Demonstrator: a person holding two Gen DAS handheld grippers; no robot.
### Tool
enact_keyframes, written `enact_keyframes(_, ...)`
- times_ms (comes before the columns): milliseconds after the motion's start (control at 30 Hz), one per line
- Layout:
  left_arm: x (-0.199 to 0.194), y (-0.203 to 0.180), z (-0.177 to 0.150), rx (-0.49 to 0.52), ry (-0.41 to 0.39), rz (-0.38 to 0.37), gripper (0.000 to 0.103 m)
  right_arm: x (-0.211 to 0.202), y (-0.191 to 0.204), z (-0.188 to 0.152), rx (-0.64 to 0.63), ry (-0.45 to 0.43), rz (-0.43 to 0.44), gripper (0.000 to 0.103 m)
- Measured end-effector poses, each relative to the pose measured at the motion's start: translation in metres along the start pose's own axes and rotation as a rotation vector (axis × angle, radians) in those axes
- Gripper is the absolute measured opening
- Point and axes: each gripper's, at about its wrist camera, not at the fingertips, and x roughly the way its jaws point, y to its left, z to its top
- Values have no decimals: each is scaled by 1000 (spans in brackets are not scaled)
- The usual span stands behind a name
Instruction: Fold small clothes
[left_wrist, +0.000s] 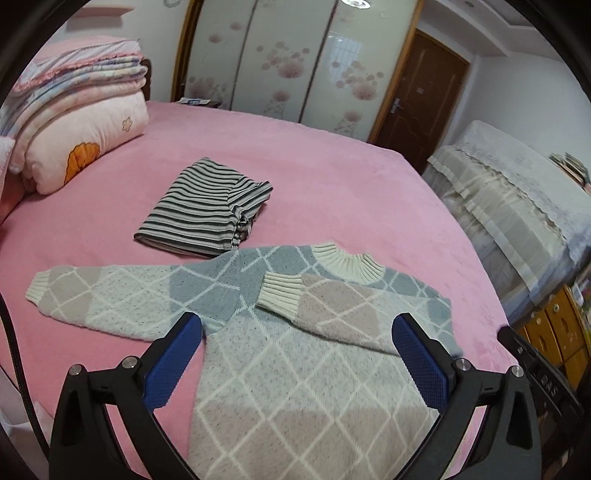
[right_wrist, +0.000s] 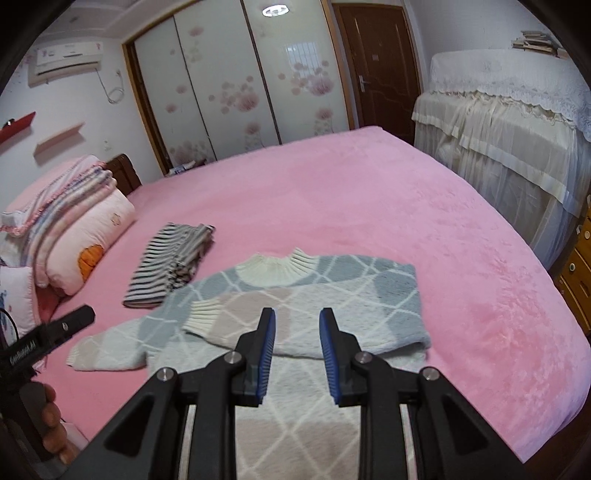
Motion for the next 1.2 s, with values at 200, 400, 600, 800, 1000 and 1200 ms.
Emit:
enact_keyframes(200, -31, 27, -9, -4, -20, -23, 102, -10, 38, -11, -45, 20, 49, 28)
enact_keyframes(400, -60, 88, 1, -9, -25, 82, 102, -10, 91, -24, -209, 26, 42, 35)
enact_keyframes(600, -86, 171, 23, -81, -77, 274, 102, -1, 137, -26, -312, 42, 88, 35)
enact_keyframes(800, -89, 233, 34, -158, -85, 397, 102, 12, 193, -18, -410, 22, 146, 36)
enact_keyframes(1000, -57, 291, 38, -220, -21, 506, 102, 38, 259, -20, -510, -8, 213, 55)
enact_keyframes(1200, -5, 355, 33, -351, 95, 524, 102, 81, 310, -39, -567, 31, 260, 56)
